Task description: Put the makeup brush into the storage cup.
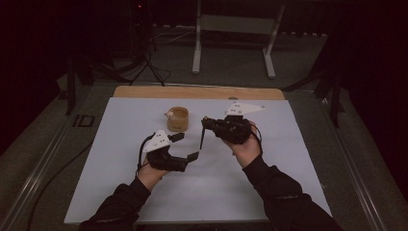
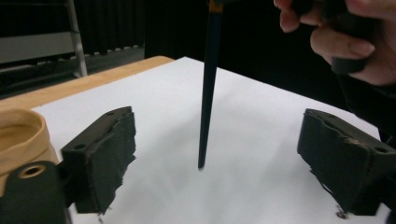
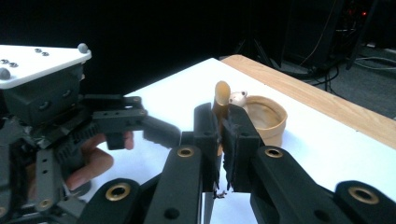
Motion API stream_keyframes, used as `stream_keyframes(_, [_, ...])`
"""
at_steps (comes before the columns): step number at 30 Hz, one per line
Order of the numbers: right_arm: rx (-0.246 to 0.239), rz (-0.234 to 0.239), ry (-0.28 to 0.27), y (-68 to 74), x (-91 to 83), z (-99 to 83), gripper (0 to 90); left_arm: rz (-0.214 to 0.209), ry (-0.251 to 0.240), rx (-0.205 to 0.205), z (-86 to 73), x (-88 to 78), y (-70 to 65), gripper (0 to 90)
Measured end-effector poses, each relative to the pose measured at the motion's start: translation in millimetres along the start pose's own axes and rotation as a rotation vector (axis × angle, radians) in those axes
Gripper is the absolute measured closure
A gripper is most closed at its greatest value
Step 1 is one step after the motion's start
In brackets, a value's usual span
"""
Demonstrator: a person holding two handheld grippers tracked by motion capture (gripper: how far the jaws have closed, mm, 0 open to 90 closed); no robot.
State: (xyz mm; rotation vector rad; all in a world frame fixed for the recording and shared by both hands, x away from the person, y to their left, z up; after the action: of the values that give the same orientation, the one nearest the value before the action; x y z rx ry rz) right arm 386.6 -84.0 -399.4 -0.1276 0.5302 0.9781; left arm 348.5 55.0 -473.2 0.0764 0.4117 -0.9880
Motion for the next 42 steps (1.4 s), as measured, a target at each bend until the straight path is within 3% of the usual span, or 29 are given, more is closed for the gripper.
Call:
stream_keyframes(15, [-0.015, -0.047, -0.021, -20.7, -13.7, 23.6, 84.6, -0.013, 0.046, -0.023, -19.2, -10.2, -0.6, 3.5])
stream_keyframes(24, [-0.034, -0.068, -0.044, -28.6, -17.5, 51.0, 84.6, -0.013, 0.056, 0.015, -27.0, -10.8, -4.8, 4.0])
stream_keyframes(34, [-0.063, -0.088, -0.059, -37.7, -10.3, 81.9, 84.6, -0.018, 0.079, 0.025, -34.4, -9.4, -6.7, 4.3])
stream_keyframes(36, [-0.070, -0.094, -0.058, -39.4, -7.0, 86.1, 84.6, -0.011, 0.084, 0.042, -35.7, -9.4, -6.8, 4.3])
stream_keyframes(42, [-0.075, -0.102, -0.052, -44.9, 6.3, 95.8, 84.6, -0.016, 0.072, 0.032, -36.4, -10.2, -6.0, 4.3])
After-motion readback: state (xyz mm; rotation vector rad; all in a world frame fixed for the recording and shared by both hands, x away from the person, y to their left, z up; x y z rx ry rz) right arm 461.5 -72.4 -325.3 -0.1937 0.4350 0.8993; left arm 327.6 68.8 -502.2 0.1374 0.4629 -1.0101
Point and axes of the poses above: each handheld gripper's, and its own axes: x roughly forward along the jaws, z roughly out of its top, y roughly to its left, the point moved 7 cm from there along x, roughly forward along the jaws, and after that the axes turned 6 degrees about y, right-handed, at the moved point
